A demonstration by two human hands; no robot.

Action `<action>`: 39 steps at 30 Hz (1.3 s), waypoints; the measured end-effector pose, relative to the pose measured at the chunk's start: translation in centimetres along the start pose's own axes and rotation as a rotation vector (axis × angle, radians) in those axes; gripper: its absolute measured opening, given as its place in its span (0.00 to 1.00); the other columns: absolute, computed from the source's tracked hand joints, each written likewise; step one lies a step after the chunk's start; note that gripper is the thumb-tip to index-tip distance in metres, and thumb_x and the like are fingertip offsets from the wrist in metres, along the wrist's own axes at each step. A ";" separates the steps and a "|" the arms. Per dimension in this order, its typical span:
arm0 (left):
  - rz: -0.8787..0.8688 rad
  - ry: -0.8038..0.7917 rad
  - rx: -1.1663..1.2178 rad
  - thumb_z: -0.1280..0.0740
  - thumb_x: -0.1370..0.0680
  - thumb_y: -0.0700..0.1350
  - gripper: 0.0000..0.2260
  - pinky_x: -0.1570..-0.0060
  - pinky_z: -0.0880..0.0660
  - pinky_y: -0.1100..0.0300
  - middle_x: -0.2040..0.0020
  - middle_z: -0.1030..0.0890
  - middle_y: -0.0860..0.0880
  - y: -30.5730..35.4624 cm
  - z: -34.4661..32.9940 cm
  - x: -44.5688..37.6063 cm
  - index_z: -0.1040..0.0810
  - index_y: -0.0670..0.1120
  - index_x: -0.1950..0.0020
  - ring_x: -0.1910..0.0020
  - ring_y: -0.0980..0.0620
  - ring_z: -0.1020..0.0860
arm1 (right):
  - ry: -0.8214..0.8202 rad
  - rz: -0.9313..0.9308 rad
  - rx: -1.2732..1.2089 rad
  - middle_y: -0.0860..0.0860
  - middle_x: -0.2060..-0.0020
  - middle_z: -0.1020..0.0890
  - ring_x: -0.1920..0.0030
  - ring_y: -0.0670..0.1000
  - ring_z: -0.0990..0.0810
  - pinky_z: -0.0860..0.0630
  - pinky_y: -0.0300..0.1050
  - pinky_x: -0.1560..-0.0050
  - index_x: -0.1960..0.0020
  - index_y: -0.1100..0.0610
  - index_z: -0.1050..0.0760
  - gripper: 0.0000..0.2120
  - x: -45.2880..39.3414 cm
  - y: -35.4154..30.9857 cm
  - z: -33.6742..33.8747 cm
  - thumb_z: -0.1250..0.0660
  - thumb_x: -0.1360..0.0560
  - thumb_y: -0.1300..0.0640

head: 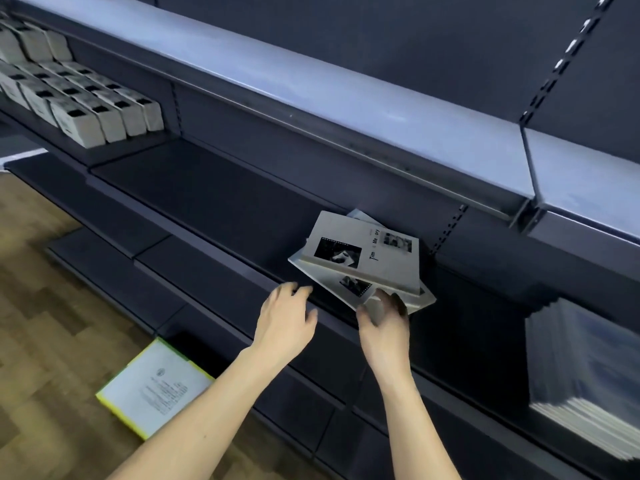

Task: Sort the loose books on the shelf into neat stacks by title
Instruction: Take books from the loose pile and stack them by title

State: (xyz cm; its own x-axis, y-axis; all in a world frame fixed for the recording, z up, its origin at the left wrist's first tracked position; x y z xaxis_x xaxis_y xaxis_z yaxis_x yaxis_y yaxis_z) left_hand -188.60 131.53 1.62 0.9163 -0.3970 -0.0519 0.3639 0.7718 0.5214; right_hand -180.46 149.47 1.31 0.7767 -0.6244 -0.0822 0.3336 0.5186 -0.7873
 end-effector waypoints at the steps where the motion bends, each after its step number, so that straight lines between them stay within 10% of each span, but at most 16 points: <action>1: 0.002 0.004 0.002 0.39 0.19 0.50 0.21 0.30 0.36 0.53 0.29 0.31 0.50 0.1 -0.1 -0.8 0.33 0.51 0.26 0.29 0.48 0.36 | 0.019 -0.016 0.009 0.58 0.25 0.36 0.24 0.59 0.40 0.35 0.56 0.28 0.27 0.56 0.31 0.25 -1.0 0.4 -0.2 0.32 0.22 0.53; 11: -0.060 -0.001 0.014 0.38 0.21 0.49 0.17 0.32 0.33 0.49 0.29 0.33 0.50 1.7 -3.4 -5.7 0.27 0.56 0.31 0.27 0.46 0.40 | 0.092 -0.150 0.066 0.56 0.20 0.47 0.20 0.59 0.53 0.38 0.65 0.27 0.24 0.48 0.36 0.30 -8.7 5.3 0.2 0.31 0.22 0.48; 21: -0.190 -0.029 -0.072 0.36 0.21 0.51 0.16 0.31 0.33 0.47 0.31 0.37 0.47 0.8 -4.1 -8.9 0.25 0.56 0.33 0.34 0.42 0.33 | 0.410 -0.075 0.223 0.57 0.37 0.22 0.32 0.59 0.27 0.37 0.54 0.34 0.44 0.56 0.19 0.11 -9.1 4.5 1.0 0.26 0.26 0.56; 35: -0.321 -0.177 -0.041 0.38 0.21 0.55 0.21 0.28 0.39 0.45 0.29 0.39 0.50 -0.8 -4.9 -10.1 0.34 0.62 0.28 0.30 0.44 0.42 | 0.509 -0.644 -0.274 0.57 0.26 0.33 0.28 0.59 0.33 0.32 0.57 0.29 0.20 0.54 0.49 0.53 -0.2 7.0 0.7 0.19 0.33 0.53; 39: -0.302 -0.180 -0.019 0.39 0.21 0.58 0.16 0.30 0.39 0.46 0.31 0.38 0.48 -1.4 -4.6 -10.7 0.29 0.59 0.34 0.30 0.43 0.40 | 0.478 -0.676 -0.531 0.52 0.50 0.18 0.50 0.53 0.19 0.22 0.52 0.44 0.31 0.60 0.30 0.26 0.6 7.6 0.1 0.26 0.27 0.59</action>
State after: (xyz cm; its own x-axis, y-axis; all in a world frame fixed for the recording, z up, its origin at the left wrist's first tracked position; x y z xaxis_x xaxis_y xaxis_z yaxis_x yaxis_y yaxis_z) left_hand -198.15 136.95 -2.51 0.7236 -0.6884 -0.0497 0.6185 0.6148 0.4895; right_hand -177.44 153.08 -4.69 0.1737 -0.9241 0.3403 0.2540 -0.2918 -0.9221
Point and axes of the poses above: each hand's wrist, its own x-axis away from the middle knuckle, its own z-axis out of the back of the hand, y = z × x, the point moved 9 cm from there along -x, towards the middle knuckle
